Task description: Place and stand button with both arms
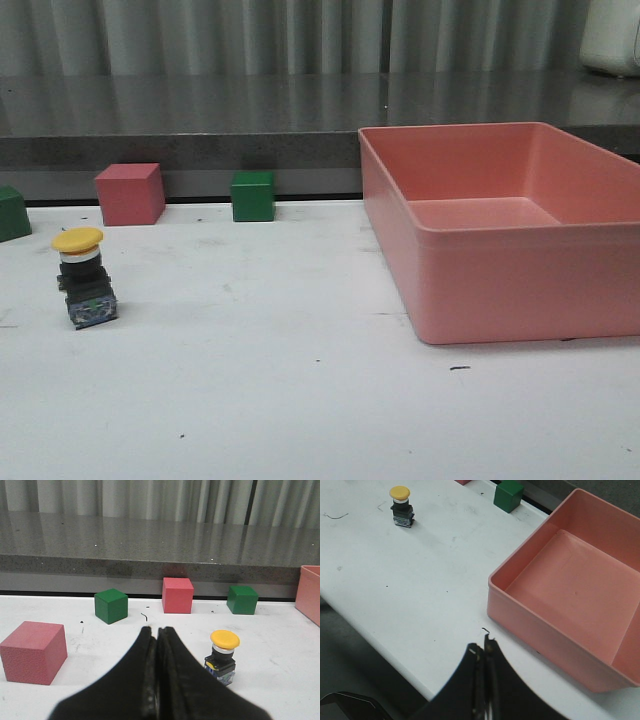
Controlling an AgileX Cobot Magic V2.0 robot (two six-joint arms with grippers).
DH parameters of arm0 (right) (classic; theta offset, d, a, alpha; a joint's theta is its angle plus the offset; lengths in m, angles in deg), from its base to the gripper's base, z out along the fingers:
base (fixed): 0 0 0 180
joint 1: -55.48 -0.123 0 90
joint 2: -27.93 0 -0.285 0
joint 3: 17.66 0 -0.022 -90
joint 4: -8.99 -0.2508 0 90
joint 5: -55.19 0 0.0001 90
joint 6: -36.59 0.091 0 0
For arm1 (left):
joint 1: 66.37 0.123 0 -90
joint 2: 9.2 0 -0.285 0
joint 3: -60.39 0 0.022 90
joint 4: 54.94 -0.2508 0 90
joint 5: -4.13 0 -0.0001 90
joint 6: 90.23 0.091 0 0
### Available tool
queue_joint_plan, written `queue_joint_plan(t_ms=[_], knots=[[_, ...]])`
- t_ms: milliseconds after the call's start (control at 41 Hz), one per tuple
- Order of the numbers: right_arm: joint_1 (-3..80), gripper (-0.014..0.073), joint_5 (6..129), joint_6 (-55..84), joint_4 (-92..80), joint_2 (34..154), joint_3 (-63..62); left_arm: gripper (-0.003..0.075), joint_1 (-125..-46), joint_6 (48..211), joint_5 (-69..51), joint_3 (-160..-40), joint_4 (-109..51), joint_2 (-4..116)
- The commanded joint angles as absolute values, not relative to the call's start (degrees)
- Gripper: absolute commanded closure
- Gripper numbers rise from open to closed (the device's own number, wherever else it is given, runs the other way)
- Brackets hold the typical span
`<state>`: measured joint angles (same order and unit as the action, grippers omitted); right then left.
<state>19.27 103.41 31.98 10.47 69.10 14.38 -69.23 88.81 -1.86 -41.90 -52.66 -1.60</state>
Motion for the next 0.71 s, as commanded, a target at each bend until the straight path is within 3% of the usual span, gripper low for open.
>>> queue_joint_plan(t_ms=[0, 683], knots=[[19.52, 0.0662, 99.54, 31.64, 10.62, 69.13, 13.11, 0.0740, -69.23, 87.97, 2.87, -41.06, -53.37, -2.99], [19.52, 0.0662, 99.54, 31.64, 10.62, 69.13, 13.11, 0.0740, -69.23, 86.25, 2.86, -41.06, -54.58, -2.99]])
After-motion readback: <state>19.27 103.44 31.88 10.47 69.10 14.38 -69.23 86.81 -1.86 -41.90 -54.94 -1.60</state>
